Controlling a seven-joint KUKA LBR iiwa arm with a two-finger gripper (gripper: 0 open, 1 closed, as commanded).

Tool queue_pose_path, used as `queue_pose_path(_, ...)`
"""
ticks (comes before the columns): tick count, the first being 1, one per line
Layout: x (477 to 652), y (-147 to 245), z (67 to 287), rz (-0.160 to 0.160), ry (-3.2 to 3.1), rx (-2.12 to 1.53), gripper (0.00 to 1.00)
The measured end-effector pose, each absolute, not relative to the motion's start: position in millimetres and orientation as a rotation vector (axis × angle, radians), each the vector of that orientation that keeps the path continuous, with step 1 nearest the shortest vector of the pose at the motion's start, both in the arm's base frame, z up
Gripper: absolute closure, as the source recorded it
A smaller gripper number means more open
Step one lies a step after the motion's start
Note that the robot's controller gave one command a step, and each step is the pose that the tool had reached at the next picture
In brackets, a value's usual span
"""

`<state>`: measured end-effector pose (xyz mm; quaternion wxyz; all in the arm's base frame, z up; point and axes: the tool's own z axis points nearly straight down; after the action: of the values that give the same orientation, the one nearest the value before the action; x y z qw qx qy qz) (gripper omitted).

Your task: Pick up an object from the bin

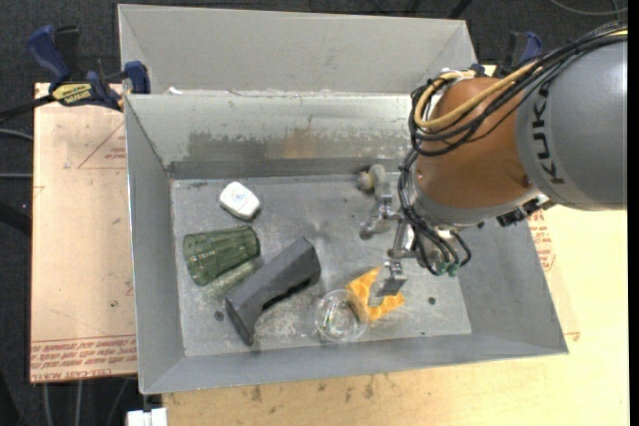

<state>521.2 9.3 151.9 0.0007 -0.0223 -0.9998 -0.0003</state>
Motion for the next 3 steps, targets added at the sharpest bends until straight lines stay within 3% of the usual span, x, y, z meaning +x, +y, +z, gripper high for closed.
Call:
queue_pose_path(2,514.1,3,144,-0.001,-3.142,-0.007,0.0)
queue_pose_path(3,516.9,-55,75,-0.003,-3.133,0.221,1.0)
